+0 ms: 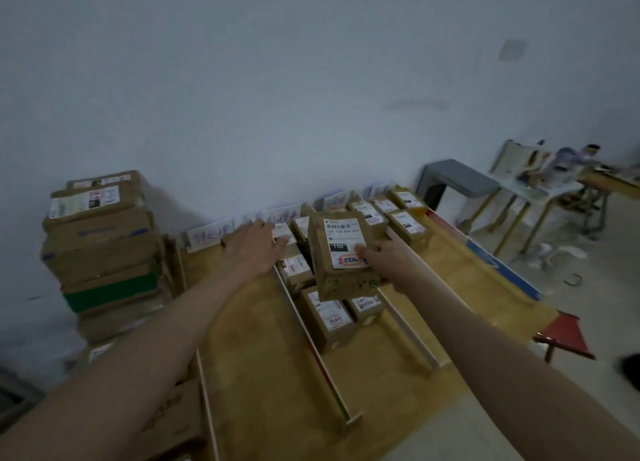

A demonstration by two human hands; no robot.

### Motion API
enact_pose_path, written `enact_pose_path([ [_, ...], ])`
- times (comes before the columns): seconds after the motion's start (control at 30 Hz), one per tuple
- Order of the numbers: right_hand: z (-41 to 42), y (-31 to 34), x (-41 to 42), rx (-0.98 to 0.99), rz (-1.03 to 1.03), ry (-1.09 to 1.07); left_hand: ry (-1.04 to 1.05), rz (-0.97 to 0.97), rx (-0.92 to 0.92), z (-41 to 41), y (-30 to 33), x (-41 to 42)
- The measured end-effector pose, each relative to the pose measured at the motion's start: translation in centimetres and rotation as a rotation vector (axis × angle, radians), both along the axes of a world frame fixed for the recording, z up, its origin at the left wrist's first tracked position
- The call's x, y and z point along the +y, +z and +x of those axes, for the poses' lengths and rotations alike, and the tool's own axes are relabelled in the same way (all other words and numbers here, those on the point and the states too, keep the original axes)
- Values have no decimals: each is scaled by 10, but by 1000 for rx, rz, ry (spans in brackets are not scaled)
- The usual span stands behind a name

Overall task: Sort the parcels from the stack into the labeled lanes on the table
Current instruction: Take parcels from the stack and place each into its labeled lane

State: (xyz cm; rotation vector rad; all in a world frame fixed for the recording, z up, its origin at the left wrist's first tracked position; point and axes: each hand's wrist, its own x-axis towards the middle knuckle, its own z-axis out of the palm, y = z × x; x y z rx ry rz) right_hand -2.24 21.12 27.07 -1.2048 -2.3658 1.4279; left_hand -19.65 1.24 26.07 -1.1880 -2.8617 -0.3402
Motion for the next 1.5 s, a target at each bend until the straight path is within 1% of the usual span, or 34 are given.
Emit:
enact_pose_path([
  [0.07,32,-12,22,-22,17,-39,-51,-51,38,27,-12,22],
  [0.2,92,-33,61,-79,59,-105,-43,-103,-19,83,-35,67],
  [0.4,168,-60,116,-171,107,-116,-47,-154,-13,160,-65,119],
  [0.5,193,-70,140,-203,85,-115,-33,-172,-17,190,-75,137],
  [0.67,210,-81,175,-163,63,-128,-32,-218,-13,211,-79,166],
  [0.9,183,-104,234,-135,92,-114,-43,-214,-20,196,-92,225],
  [1.0,156,-117,267,-139,119,-90,-24,-191,-31,173,-105,256],
  [1.17,105,-137,313,-168,95,-53,29,-164,-83,134,-124,304],
  [1.5,18,-172,376,-229,52,21,90,-220,-149,84,-163,365],
])
